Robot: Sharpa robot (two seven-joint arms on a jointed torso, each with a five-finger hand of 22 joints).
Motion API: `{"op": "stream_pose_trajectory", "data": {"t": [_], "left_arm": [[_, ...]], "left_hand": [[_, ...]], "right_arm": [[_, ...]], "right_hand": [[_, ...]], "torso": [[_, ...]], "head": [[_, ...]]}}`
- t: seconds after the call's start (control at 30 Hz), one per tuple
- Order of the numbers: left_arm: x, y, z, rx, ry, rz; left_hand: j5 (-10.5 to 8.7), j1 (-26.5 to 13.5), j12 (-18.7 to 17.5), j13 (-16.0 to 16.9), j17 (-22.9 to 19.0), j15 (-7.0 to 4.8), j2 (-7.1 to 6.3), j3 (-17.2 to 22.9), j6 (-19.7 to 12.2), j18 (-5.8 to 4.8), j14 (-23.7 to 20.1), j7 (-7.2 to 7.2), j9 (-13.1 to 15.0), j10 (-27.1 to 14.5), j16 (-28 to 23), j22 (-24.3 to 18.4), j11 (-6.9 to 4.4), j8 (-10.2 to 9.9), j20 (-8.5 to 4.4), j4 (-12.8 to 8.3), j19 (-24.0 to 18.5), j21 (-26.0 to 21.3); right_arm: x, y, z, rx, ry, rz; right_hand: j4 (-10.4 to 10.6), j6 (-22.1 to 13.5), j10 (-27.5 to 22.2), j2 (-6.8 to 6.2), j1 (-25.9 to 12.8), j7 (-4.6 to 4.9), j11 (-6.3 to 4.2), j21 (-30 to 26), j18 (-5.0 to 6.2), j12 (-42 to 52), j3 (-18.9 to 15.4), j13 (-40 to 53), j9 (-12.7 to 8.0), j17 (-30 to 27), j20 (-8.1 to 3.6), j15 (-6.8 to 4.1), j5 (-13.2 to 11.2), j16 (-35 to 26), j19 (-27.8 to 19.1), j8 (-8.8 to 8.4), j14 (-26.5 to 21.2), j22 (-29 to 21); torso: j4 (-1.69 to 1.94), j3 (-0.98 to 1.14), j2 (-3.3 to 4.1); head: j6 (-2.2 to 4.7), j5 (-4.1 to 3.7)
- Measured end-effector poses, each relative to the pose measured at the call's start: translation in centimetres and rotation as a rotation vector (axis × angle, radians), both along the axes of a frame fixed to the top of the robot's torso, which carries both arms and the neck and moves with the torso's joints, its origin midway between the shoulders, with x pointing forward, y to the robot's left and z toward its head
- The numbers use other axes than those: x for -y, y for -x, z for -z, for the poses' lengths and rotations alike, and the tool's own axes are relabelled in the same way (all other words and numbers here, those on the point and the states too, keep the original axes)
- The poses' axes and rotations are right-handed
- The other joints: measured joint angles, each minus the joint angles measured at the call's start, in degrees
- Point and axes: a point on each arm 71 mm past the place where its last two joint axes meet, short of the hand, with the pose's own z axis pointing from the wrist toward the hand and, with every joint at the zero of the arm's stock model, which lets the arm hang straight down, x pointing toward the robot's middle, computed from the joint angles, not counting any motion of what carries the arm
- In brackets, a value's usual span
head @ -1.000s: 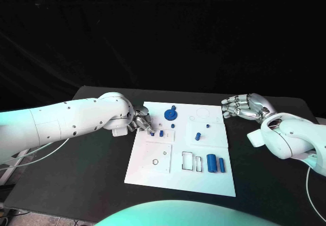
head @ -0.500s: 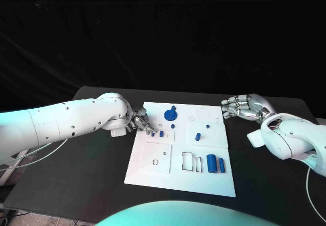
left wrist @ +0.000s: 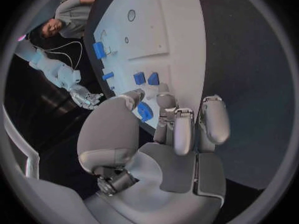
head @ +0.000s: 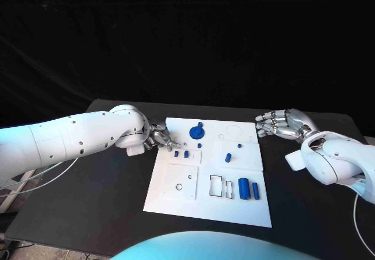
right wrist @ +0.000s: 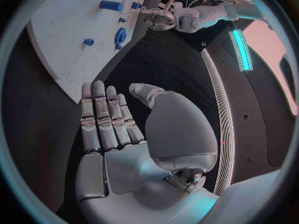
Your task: Assemble the parts on the task board
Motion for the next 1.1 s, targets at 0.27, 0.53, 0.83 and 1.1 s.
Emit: {"op": "stream_pose_trajectory", "data": {"t": [0.27, 0.53, 0.83, 1.1], "left_arm": [[1.0, -0.4, -1.1, 0.096, 0.201, -0.040], [3.4, -0.8, -2.4, 0.375, 0.362, 0.033], [6.4, -0.5, -2.6, 0.608, 0.314, 0.256], [8.3, -0.6, -2.0, 0.685, 0.172, 0.444]], "left_hand": [[0.12, 7.79, -12.66, -12.34, -29.24, 4.82, 0.78, -3.41, -11.72, 4.75, -14.80, 5.75, -1.76, -17.75, -21.50, -27.44, 5.64, -3.53, 3.83, -0.02, -22.48, -24.35], [0.26, 23.98, -22.67, -22.02, -39.94, 6.95, -1.44, 3.24, -15.63, 4.93, -23.37, 7.19, -7.34, -25.10, -32.17, -34.57, 7.55, -5.08, 6.08, -3.14, -24.91, -34.50], [0.26, 26.15, -29.42, -29.54, -40.92, 6.57, -2.71, 4.01, -13.04, 4.93, -21.63, 6.14, -13.36, -23.27, -30.32, -33.35, 7.55, -7.96, 5.72, -4.60, -23.78, -33.08], [0.26, 26.15, -32.23, -32.62, -39.88, 6.22, -2.71, 2.97, -11.00, 4.92, -19.50, 5.11, -15.91, -23.07, -25.43, -31.32, 7.36, -9.21, 5.47, -4.66, -22.58, -30.41]], "right_arm": [[0.0, 0.0, 0.1, -0.001, 0.000, 0.001], [0.0, 0.0, 0.1, -0.001, 0.001, 0.001], [-0.1, 0.0, 0.1, -0.001, -0.001, -0.002], [-0.2, 0.1, 0.2, -0.001, -0.002, -0.005]], "right_hand": [[0.00, 0.00, 0.00, 0.00, 0.00, 0.00, 0.00, 0.00, 0.00, 0.00, 0.00, 0.00, 0.00, 0.00, 0.00, 0.00, 0.00, 0.00, 0.00, 0.00, 0.00, -0.01], [0.00, 0.00, 0.00, 0.00, 0.00, 0.00, 0.00, 0.00, 0.00, 0.00, 0.00, 0.00, 0.00, 0.00, 0.00, 0.00, 0.00, 0.00, 0.00, 0.00, 0.00, -0.08], [0.00, 0.00, 0.00, 0.00, 0.00, 0.00, 0.00, 0.00, 0.00, 0.00, 0.00, 0.01, 0.01, 0.01, 0.00, 0.00, 0.00, 0.00, 0.00, 0.00, 0.00, -0.07], [0.00, 0.00, 0.00, 0.00, 0.00, 0.00, 0.00, 0.00, 0.00, 0.23, 0.00, 0.01, 0.01, 0.01, 0.00, 0.00, 0.00, 0.00, 0.00, 0.00, 0.00, -0.15]], "torso": [[-0.02, -0.01, 0.01], [-0.03, -0.01, 0.05], [-0.03, -0.01, 0.05], [-0.07, 0.01, 0.11]], "head": [[0.49, -0.59], [0.98, -1.28], [1.34, -1.58], [1.39, -1.58]]}}
